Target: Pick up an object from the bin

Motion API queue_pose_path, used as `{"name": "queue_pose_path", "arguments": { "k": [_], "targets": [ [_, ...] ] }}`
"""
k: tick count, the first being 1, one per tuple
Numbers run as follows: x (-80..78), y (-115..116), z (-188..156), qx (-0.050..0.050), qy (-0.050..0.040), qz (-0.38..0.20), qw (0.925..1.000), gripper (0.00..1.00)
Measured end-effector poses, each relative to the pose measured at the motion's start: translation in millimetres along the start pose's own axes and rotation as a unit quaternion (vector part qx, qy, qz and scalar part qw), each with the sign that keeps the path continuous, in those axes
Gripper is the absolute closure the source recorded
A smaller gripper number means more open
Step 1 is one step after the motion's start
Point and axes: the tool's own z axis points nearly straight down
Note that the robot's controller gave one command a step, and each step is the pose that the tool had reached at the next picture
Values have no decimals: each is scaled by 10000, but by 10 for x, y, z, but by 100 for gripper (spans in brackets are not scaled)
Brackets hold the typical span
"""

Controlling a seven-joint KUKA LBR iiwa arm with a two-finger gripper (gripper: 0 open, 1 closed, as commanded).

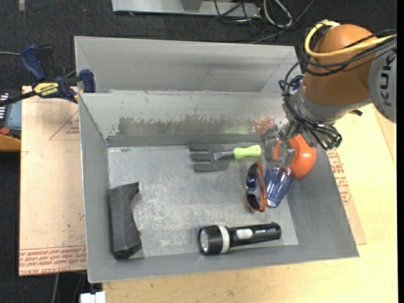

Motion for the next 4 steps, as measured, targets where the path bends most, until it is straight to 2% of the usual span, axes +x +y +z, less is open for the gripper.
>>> {"name": "queue_pose_path", "arguments": {
  "k": [1, 2, 3, 4],
  "targets": [
    [-51, -232, 40, 6, -19, 1393, 9902, 100],
    [-6, -270, 110, 7, -15, 1125, 9936, 100],
    [97, -387, 286, 4, -26, 1180, 9930, 100],
    [258, -468, 404, 8, -36, 921, 9957, 100]
  ]
}}
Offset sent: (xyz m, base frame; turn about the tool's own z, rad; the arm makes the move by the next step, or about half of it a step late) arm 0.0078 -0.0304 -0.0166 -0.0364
